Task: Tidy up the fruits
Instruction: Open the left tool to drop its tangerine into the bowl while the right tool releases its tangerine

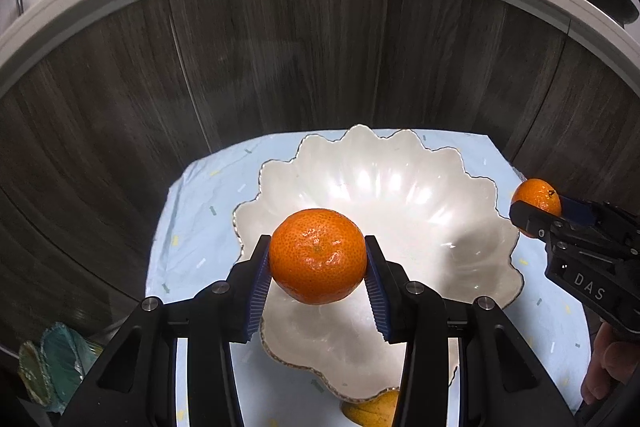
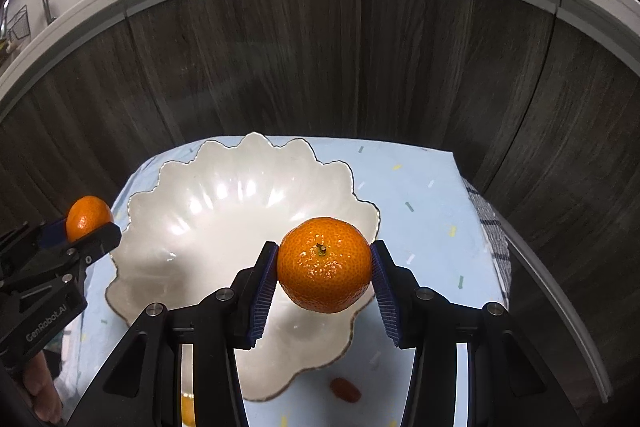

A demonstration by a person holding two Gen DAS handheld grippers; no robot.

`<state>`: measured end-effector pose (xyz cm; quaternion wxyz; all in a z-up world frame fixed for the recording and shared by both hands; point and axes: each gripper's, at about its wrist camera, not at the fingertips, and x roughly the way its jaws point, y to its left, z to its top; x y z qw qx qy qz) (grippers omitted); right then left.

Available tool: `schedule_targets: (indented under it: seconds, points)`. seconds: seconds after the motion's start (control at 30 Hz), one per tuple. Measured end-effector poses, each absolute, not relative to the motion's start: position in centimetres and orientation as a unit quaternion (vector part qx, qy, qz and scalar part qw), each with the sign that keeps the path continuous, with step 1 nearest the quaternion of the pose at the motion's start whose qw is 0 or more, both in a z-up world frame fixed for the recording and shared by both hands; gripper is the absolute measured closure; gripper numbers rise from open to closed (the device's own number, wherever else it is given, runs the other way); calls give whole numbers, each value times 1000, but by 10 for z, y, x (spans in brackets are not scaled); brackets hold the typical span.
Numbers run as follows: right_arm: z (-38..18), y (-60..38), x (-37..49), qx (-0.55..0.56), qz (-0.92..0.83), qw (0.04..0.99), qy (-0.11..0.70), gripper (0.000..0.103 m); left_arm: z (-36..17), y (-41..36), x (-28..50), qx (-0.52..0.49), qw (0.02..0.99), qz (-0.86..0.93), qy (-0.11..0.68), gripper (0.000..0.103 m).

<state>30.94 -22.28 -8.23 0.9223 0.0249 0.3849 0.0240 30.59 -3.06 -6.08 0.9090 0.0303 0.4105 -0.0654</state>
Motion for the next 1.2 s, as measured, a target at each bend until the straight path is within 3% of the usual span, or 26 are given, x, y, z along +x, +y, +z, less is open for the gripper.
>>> schedule_targets:
  seconds: [0.7,0.77,0.83,0.9,1.0,1.2]
  points:
    - [-106,-222,337,36,26,904,426,55,-86,-34,327,37,890,-70,449,58]
    - [-109,-222,338,38,24,901,432,55,-88,-36,325,46,890,-67,449,53]
    - [-109,-223,336,40,24,901,431,47,-87,-36,322,49,895,-59,439,32]
    - [-106,-223,334,37,19,905,422,35,-85,-36,321,51,897,-56,435,32]
    - [-101,-223,333,36,16,907,418,31,-84,-35,321,49,896,-55,437,32]
    - [-93,-223,328,32,9,913,407,22,-76,-32,318,48,902,-45,428,16]
